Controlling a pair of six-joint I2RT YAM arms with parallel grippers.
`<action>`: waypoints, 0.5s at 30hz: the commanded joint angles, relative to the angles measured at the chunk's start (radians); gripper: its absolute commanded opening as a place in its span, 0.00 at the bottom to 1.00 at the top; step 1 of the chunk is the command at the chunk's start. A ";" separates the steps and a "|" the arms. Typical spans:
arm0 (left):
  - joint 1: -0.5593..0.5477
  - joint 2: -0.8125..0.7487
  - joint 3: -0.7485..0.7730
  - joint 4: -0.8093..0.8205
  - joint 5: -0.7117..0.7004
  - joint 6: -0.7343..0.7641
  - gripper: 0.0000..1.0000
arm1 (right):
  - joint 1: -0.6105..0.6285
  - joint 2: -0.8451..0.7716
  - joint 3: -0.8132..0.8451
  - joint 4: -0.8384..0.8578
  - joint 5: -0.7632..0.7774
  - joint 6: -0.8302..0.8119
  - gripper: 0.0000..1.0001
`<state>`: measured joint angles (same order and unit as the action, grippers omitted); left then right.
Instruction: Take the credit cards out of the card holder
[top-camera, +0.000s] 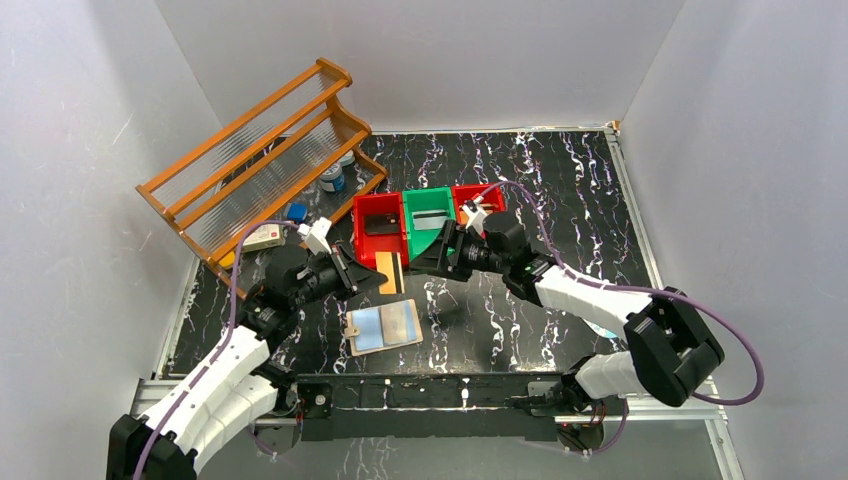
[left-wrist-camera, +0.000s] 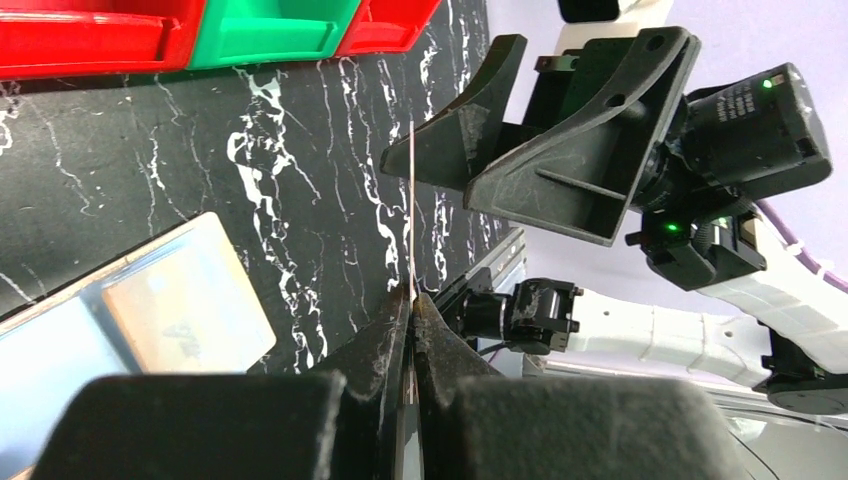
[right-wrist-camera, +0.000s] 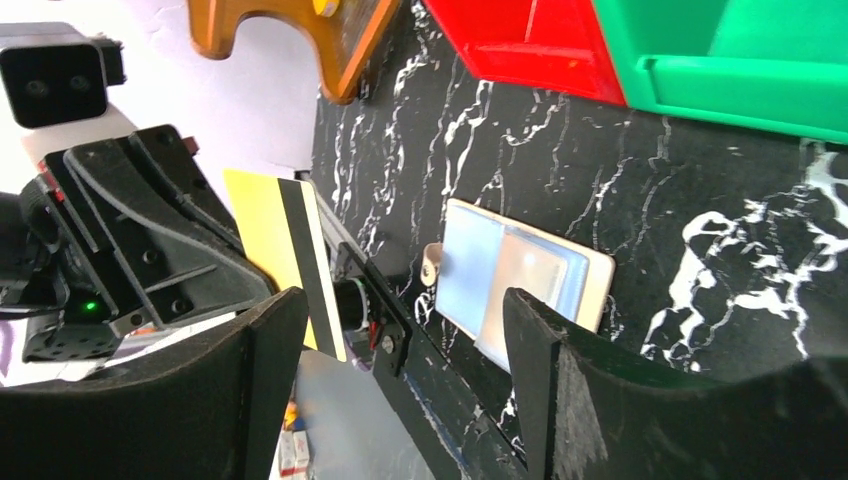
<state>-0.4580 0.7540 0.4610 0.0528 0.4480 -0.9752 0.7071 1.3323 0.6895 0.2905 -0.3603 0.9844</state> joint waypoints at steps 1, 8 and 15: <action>0.001 -0.017 -0.022 0.103 0.048 -0.046 0.00 | -0.004 0.021 0.011 0.121 -0.106 0.027 0.78; 0.001 -0.041 -0.055 0.159 0.052 -0.085 0.00 | -0.003 0.076 -0.029 0.352 -0.217 0.136 0.69; 0.001 -0.007 -0.054 0.221 0.098 -0.098 0.00 | 0.001 0.134 -0.030 0.473 -0.292 0.195 0.52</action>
<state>-0.4580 0.7429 0.4046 0.1970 0.4938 -1.0569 0.7071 1.4483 0.6609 0.5972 -0.5827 1.1267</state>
